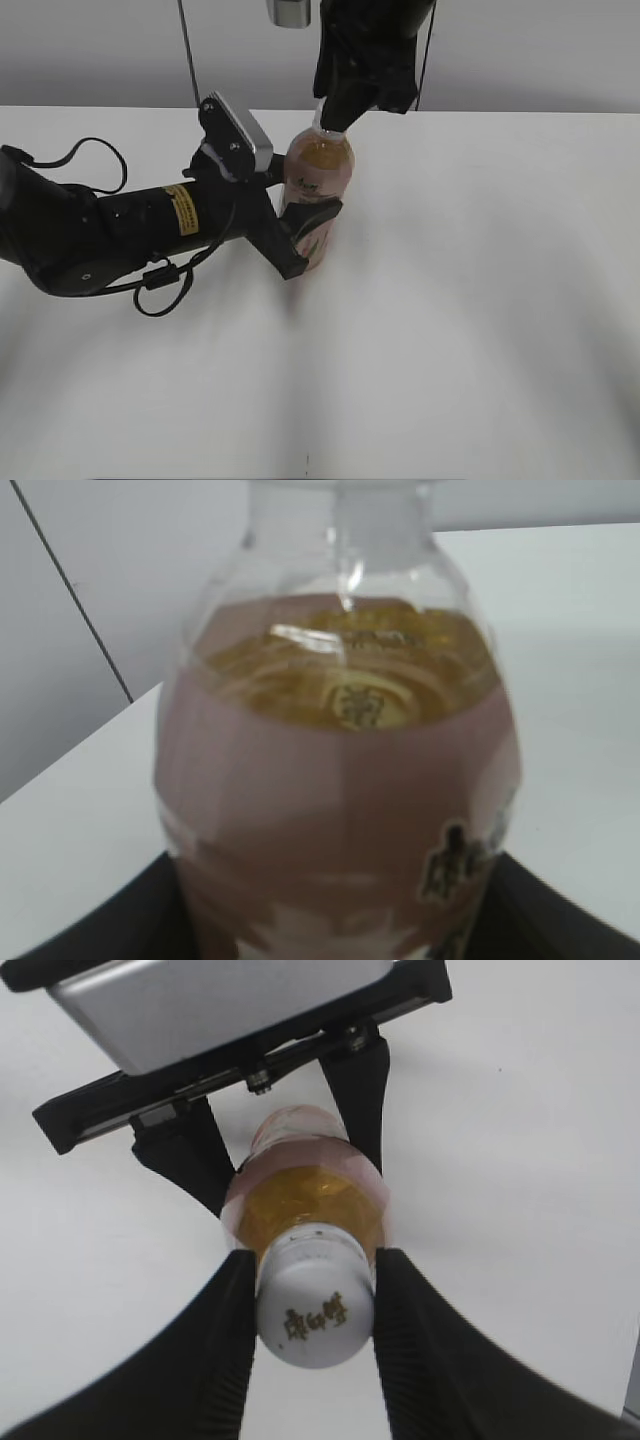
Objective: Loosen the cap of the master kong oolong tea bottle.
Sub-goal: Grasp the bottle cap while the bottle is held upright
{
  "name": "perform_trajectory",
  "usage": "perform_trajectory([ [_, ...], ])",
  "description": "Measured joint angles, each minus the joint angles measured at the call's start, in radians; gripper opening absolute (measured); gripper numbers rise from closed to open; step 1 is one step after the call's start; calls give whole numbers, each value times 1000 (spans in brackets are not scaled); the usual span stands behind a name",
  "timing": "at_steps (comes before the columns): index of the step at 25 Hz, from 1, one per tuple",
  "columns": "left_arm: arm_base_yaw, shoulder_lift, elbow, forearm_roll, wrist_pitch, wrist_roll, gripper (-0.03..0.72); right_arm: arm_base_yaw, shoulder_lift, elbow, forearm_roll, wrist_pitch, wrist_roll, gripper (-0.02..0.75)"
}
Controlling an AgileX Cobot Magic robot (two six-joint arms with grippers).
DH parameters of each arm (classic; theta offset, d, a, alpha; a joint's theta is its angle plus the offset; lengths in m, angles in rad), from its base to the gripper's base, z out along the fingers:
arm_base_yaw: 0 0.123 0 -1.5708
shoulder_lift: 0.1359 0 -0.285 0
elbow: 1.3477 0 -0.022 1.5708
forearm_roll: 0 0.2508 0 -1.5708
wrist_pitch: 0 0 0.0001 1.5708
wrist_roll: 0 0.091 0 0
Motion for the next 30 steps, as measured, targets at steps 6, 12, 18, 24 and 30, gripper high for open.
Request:
perform_trajectory([
  [6,0,0,0,-8,-18,-1,398,0,-3,-13,0,5,0,276],
  [12,0,0,0,-8,-20,-2,398,0,-11,-14,-1,4,24,276],
  [18,0,0,0,-7,-16,-3,398,0,-13,-18,-8,-1,121,285],
  [24,0,0,0,-7,-16,-4,398,0,-13,-18,-12,-1,166,288],
  [30,0,0,0,-7,-16,-4,398,0,-34,-18,-62,-1,211,273],
])
